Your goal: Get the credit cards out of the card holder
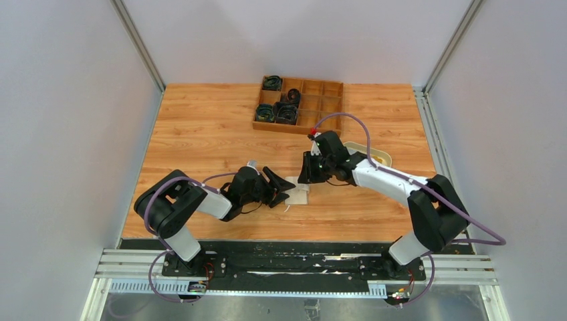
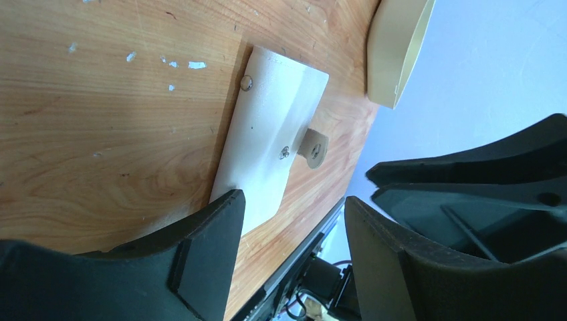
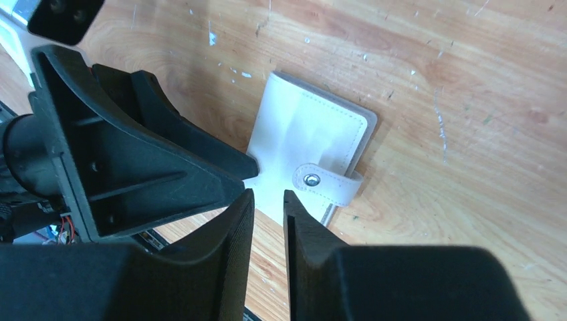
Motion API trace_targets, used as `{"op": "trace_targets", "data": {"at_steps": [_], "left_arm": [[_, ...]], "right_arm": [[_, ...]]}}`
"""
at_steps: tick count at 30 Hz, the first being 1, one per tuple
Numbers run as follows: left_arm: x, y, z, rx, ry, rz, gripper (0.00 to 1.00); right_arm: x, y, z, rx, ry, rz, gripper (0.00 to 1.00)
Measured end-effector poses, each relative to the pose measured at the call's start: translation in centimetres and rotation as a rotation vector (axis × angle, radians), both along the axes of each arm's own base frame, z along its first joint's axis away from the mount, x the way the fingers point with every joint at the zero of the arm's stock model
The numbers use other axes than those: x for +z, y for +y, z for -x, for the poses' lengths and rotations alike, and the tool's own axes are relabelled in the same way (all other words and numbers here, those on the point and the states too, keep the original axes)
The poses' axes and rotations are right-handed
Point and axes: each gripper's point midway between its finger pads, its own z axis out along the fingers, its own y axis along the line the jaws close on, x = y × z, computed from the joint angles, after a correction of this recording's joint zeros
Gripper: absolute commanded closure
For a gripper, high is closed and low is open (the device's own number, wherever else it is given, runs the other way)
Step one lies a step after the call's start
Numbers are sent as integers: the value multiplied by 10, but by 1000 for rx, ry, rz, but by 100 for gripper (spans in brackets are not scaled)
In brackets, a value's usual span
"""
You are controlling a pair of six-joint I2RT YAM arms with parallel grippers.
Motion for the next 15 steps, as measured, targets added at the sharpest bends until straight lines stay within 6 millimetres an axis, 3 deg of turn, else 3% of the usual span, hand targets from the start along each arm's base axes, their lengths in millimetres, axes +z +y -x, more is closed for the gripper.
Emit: {"op": "trace_targets", "data": {"at_steps": [8, 15], "left_arm": [[0, 0, 0, -1, -1, -2, 33], [0, 0, 0, -1, 0, -3, 35]], "right_arm": [[18, 1, -16, 18, -57, 110, 64], [6, 7, -8, 66, -45, 258, 64]]}}
